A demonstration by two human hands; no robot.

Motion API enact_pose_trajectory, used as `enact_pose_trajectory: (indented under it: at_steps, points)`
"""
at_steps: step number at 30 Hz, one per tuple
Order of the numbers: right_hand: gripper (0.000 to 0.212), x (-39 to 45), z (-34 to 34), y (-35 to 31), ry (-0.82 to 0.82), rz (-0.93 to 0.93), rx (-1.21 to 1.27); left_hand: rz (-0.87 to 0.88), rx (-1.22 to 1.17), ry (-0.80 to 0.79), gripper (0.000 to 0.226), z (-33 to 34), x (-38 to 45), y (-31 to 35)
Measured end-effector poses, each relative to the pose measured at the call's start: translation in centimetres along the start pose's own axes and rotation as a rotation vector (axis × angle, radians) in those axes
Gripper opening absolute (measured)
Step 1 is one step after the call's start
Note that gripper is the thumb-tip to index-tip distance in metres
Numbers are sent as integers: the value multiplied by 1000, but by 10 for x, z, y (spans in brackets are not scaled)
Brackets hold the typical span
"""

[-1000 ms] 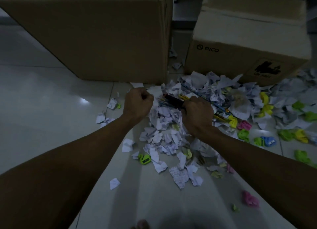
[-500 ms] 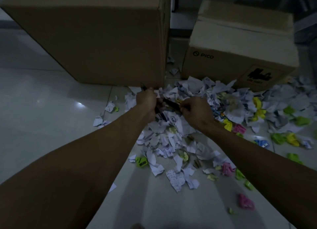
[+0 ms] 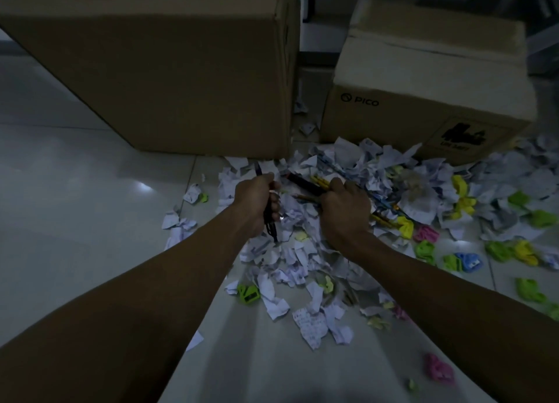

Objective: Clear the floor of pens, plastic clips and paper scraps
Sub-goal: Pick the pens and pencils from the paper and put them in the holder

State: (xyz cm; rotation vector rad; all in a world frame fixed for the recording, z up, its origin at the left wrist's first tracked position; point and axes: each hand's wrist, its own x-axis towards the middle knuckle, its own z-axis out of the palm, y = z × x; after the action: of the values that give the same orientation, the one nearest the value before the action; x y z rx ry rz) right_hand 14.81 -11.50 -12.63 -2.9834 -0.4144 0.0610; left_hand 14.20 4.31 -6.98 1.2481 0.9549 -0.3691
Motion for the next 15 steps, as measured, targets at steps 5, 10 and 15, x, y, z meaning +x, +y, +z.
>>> enact_pose_trajectory:
  at_steps: [5,10,15]
  points:
    - [9,3,-11,2,-32,-3,155,20,18,0,30,1,-1,-2]
    - [41,5,-43,4,4,120,679,72,-19,-63,26,0,-3,-3]
    - [23,1,-52,-8,-174,70,877,87,-7,-194,24,13,-7,-3]
